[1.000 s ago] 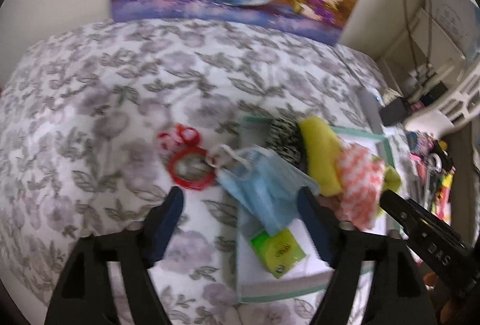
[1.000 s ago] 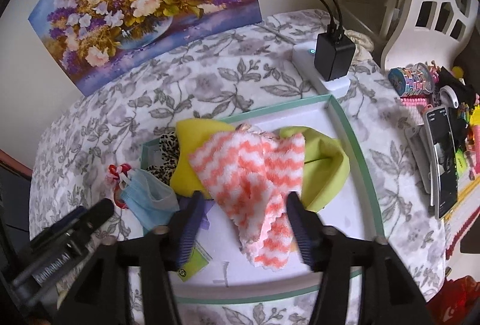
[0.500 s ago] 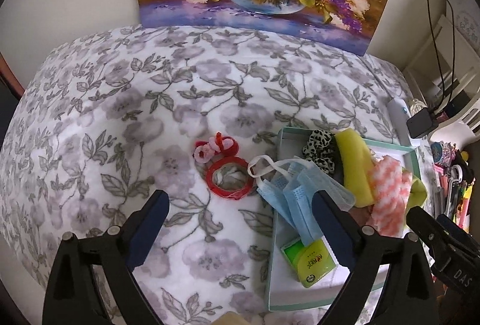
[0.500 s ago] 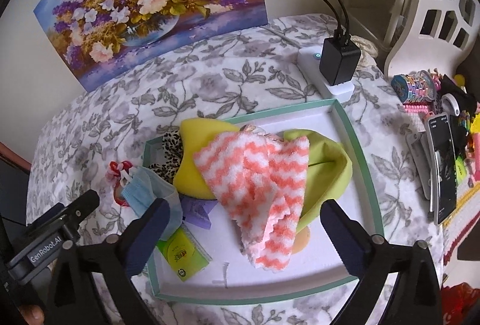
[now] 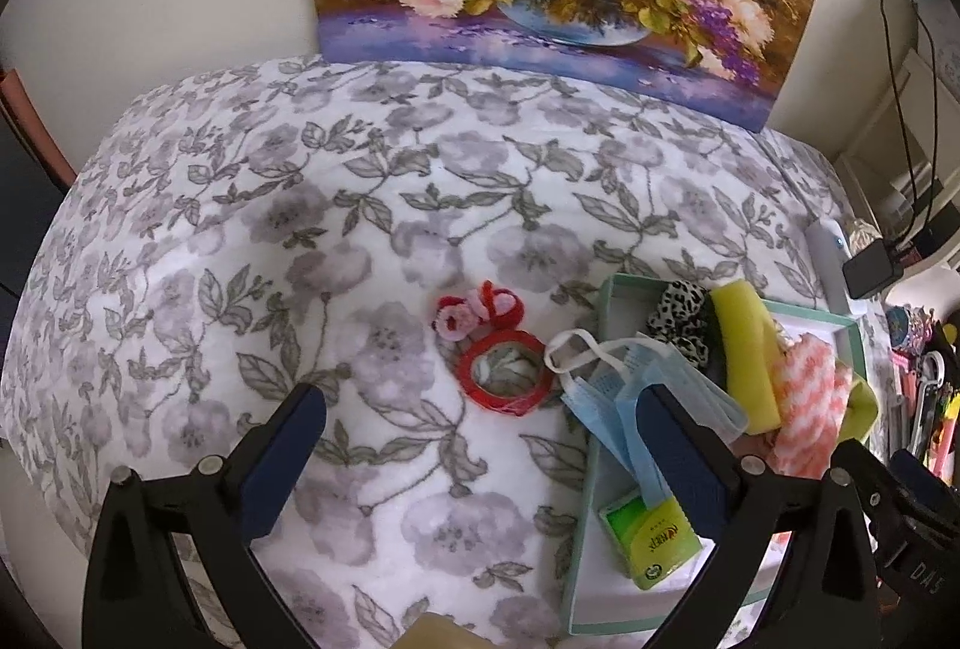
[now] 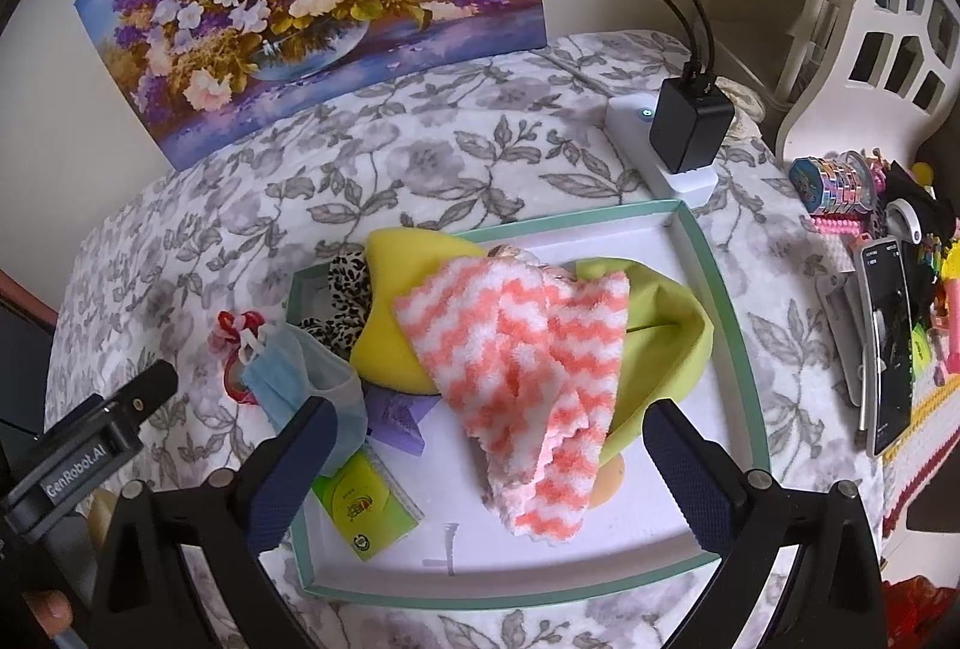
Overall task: Organize soft objects
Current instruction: 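Move both tools back over the red hair ties and red tape roll, then grasp the red hair tie with the left tool while the right tool grasps the red tape roll, then carry the hair tie with the left tool while the right tool carries the tape roll over the tray, then open the left tool to drop the hair tie while the right tool releases the tape roll in the tray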
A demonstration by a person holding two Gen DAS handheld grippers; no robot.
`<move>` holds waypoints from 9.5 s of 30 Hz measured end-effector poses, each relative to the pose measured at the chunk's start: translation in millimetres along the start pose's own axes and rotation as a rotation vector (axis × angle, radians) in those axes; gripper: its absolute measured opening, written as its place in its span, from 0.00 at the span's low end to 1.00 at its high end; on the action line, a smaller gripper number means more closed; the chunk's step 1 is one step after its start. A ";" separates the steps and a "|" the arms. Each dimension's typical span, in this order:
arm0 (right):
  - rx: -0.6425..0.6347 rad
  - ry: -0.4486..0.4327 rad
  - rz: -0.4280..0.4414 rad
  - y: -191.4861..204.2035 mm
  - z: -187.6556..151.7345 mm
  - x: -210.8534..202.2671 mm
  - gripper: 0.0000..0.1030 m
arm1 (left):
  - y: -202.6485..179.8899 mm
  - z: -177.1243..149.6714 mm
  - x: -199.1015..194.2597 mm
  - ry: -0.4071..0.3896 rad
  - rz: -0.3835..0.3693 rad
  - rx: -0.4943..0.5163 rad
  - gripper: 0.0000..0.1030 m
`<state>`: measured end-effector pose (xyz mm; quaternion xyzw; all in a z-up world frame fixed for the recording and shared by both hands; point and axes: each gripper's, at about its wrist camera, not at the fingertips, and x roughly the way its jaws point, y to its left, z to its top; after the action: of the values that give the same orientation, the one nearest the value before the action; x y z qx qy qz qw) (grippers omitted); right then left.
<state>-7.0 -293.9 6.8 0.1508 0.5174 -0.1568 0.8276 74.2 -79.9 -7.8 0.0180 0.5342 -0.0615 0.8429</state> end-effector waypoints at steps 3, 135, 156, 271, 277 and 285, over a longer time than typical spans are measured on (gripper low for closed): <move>-0.010 -0.003 -0.002 5.0 0.0 -0.2 1.00 | 8.4 2.7 -1.2 -0.007 0.007 -0.018 1.00; -0.160 0.173 0.199 165.2 -1.6 114.6 0.21 | 69.4 39.1 139.0 0.164 -0.428 -0.220 0.17; -0.168 0.176 0.245 170.3 -4.7 106.7 0.14 | 98.0 35.0 113.8 0.109 -0.419 -0.236 0.02; 0.068 0.103 0.020 -24.2 -28.8 17.7 0.58 | -26.9 -37.4 15.3 0.144 -0.121 0.112 0.84; 0.047 0.116 0.013 -20.0 -29.8 22.2 0.68 | -15.0 -35.1 23.3 0.157 -0.080 0.081 0.93; 0.037 0.118 0.016 -16.7 -30.7 24.8 0.82 | -7.3 -32.4 28.6 0.160 -0.061 0.059 0.93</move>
<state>-28.5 -299.0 -29.9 0.1792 0.5611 -0.1505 0.7940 56.2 -86.4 -47.3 0.0315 0.5981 -0.1013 0.7944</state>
